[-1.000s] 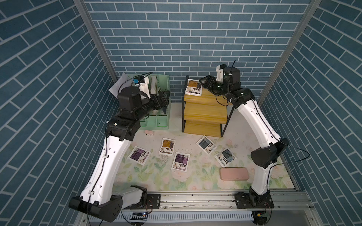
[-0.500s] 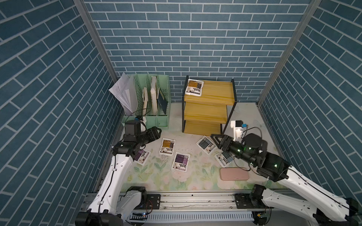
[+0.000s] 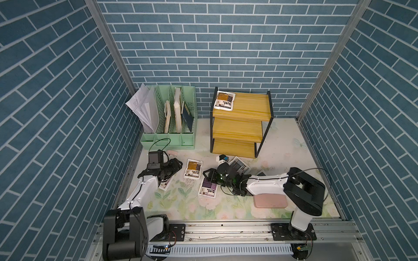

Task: Place the bagged coffee beans on the shelf by color
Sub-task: Pick up the coffee beans at the center of the board.

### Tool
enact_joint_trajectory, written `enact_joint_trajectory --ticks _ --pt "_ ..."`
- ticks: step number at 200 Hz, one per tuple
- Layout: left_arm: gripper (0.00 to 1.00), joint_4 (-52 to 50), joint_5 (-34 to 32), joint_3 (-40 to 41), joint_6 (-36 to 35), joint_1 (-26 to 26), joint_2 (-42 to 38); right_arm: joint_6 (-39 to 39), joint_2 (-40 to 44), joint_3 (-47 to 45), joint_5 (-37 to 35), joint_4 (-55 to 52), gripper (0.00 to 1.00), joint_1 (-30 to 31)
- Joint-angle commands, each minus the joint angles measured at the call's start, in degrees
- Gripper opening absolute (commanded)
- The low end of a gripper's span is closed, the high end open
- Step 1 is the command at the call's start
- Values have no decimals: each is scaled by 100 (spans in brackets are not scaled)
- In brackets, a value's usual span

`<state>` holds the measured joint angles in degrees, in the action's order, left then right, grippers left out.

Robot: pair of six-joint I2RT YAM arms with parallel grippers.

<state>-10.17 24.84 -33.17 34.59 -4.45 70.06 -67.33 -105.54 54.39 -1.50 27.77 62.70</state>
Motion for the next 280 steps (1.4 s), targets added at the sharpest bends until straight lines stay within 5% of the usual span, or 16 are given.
enact_joint_trajectory --ticks 1,128,171,204,249,280 --pt "63 745 380 42 107 -65 334 -162 -547 377 389 524 45 -248" --pt "45 1804 390 302 391 331 1620 -22 -1714 1372 949 -57 35 -519" --pt "28 1964 392 302 382 361 1899 -116 -1501 1101 809 -173 48 -522" --pt "22 2019 391 302 362 417 2010 -231 -1461 917 1019 -12 44 -548" --pt "0 1924 65 361 290 456 2106 -492 -1434 604 1227 467 40 -646" --pt "0 1927 8 356 277 513 2145 -492 -1533 656 1367 596 38 -732"
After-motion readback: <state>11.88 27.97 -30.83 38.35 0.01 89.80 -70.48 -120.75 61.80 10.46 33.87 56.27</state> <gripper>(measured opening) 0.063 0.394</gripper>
